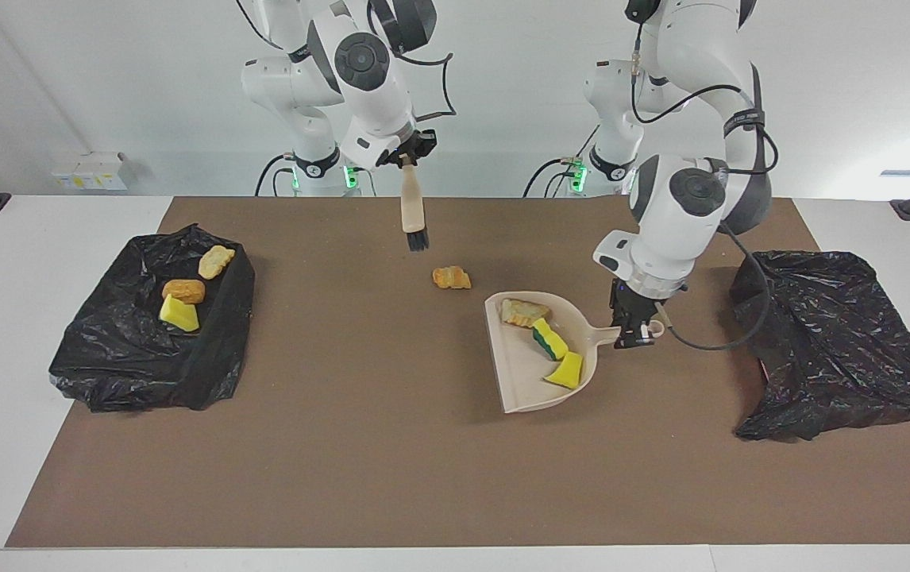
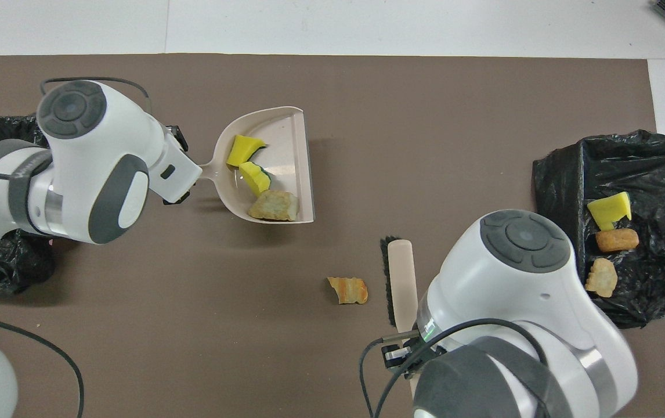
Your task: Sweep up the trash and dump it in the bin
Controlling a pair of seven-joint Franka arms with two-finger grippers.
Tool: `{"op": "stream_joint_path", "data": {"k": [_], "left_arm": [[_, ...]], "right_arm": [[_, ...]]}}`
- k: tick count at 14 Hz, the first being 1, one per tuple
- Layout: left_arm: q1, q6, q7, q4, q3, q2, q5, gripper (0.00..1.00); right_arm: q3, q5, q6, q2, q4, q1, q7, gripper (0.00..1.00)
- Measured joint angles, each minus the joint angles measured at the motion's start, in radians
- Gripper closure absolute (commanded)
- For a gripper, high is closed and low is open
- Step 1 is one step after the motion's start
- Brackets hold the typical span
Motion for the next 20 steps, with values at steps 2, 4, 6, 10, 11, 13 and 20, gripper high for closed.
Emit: {"op": "stream_joint_path", "data": {"k": [2, 4, 6, 10, 11, 13, 20], "left_arm": [[0.068, -0.062, 0.09, 0.044, 0.001, -0.002, 0.0, 1.0], [0.133, -0.123, 0.156, 0.071, 0.002, -0.008, 0.0, 1.0], [0.18, -0.159, 0.209, 0.079, 0.003, -0.017, 0.0, 1.0], [0.138, -0.164, 0.225, 0.034, -0.008, -0.046, 0.064, 1.0], [0.108, -0.153, 0.207, 0.006, -0.01, -0.06, 0.086, 1.0], [0.051, -0.103, 0.141, -0.08, -0.012, -0.1, 0.121, 1.0], [-0.167, -0.045, -0.159, -0.328, -0.017, -0.207, 0.252, 1.0]], "right_arm": [[0.0, 0.0, 0.072, 0.001, -0.102, 0.019, 0.003, 1.0], [0.001, 0.002, 0.146, 0.003, -0.18, 0.062, 0.003, 1.0], [0.002, 0.003, 0.199, 0.003, -0.219, 0.091, 0.003, 1.0], [-0.001, 0.004, 0.207, 0.003, -0.235, 0.092, 0.003, 1.0], [-0.002, 0.004, 0.213, 0.003, -0.243, 0.091, 0.007, 1.0], [-0.002, 0.007, 0.23, 0.003, -0.263, 0.088, 0.03, 1.0], [0.001, 0.015, 0.346, 0.013, -0.333, 0.112, 0.045, 1.0]]}}
